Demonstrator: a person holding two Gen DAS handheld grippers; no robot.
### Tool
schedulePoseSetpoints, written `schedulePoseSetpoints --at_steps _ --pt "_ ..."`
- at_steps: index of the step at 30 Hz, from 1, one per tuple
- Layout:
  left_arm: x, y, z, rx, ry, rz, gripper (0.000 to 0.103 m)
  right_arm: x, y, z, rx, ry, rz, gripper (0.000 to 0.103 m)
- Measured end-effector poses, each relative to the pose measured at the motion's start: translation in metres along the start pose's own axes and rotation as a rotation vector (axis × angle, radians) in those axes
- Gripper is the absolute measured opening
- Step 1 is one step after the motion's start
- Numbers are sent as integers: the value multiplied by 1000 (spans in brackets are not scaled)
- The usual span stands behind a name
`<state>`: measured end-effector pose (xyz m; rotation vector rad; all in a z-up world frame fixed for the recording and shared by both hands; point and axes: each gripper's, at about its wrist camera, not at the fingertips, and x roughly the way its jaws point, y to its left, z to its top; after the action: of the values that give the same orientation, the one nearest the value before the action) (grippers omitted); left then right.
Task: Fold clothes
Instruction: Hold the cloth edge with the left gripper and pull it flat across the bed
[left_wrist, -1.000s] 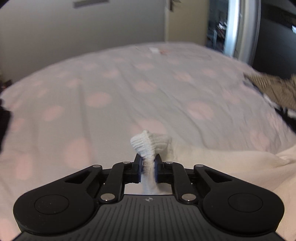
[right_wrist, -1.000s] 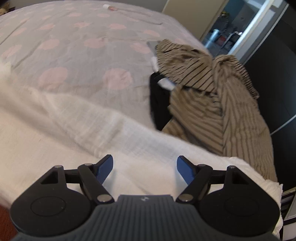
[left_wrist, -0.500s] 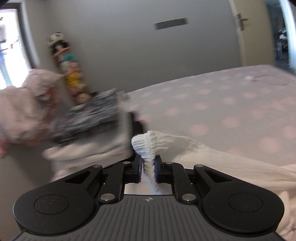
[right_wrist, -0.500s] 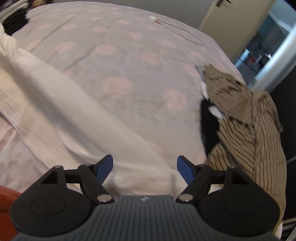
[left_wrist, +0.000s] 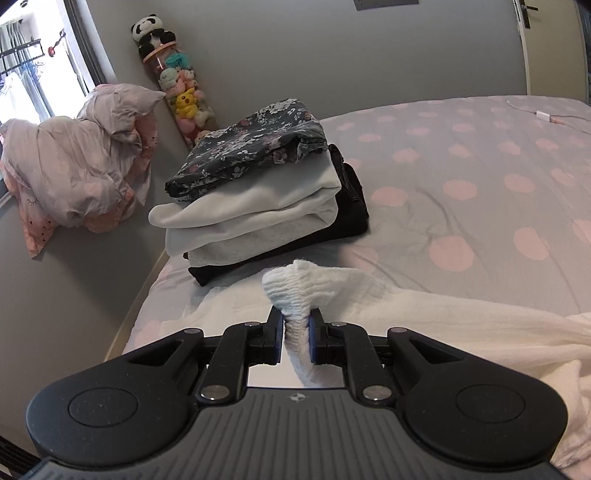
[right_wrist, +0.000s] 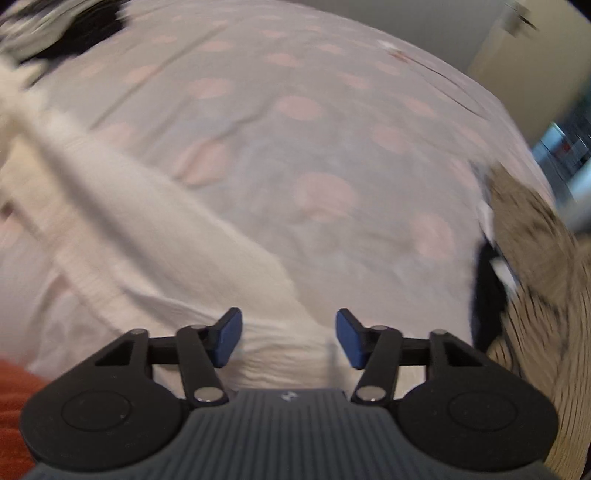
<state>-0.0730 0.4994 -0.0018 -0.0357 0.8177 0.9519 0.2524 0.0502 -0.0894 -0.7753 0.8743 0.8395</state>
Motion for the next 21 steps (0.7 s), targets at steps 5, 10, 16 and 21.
schedulePoseSetpoints --at_steps 5,10,16,21 --pt "5 2 3 -21 5 -7 16 23 22 10 -235 88 -35 42" --pt "6 0 2 -16 8 -8 16 43 2 -10 -248 230 -67 47" --pt "14 -2 -1 -17 30 -11 16 31 -29 -56 -47 311 -22 47" --pt "16 -3 -2 -15 31 -10 16 22 -36 -101 36 440 1 48"
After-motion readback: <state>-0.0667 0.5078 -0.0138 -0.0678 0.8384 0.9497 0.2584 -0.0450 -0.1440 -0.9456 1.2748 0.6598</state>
